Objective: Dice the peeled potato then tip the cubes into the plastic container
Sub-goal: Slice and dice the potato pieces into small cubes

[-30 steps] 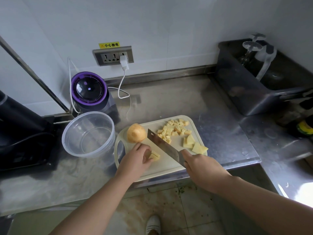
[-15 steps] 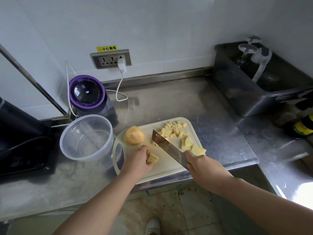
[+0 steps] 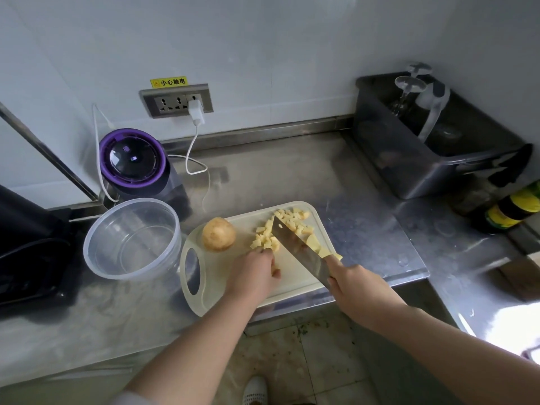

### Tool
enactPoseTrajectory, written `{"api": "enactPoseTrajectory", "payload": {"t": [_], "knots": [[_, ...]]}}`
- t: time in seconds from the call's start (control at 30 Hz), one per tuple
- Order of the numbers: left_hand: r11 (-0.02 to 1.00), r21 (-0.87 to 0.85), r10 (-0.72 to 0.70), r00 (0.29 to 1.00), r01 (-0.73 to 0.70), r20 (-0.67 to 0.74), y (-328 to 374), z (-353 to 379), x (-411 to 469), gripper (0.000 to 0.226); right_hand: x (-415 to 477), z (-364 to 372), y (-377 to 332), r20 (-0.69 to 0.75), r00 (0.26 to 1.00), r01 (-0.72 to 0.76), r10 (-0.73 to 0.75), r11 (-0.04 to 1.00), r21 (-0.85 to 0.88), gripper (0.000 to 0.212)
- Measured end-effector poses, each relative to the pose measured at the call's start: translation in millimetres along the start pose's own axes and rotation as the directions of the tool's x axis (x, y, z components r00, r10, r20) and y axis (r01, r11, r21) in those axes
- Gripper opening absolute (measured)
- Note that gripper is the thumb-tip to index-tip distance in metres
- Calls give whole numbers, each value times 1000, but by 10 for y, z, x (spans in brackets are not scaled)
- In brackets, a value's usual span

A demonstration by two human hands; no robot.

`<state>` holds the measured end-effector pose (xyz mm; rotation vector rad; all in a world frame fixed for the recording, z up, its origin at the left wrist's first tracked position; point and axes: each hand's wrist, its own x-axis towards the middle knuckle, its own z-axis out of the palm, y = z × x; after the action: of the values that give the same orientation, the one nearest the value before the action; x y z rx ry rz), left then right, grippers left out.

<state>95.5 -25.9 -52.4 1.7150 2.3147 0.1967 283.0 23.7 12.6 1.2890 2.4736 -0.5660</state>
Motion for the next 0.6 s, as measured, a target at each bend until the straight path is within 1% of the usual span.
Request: {"api": "enactPoseTrajectory", "payload": {"t": [0.13,0.3,0.43,0.6], "knots": [[996,52,-66,998,66,-9,91,86,93,22,-40,56,36,37,999,-21,22,999,-32,30],[996,8,-91,996,91,-27,28,86,-2,37,-60,140,32,65,998,-20,24,998,-65,32],[993,-39,-110,992,108,-53,-6,78,-93,35,-75,179,4,80,997,27,-21,997,-79,37],[993,-44,-113,989,110,-92,28,79,-100,29,-81,220,-30,90,995,39,-33,997,-70,40]]}}
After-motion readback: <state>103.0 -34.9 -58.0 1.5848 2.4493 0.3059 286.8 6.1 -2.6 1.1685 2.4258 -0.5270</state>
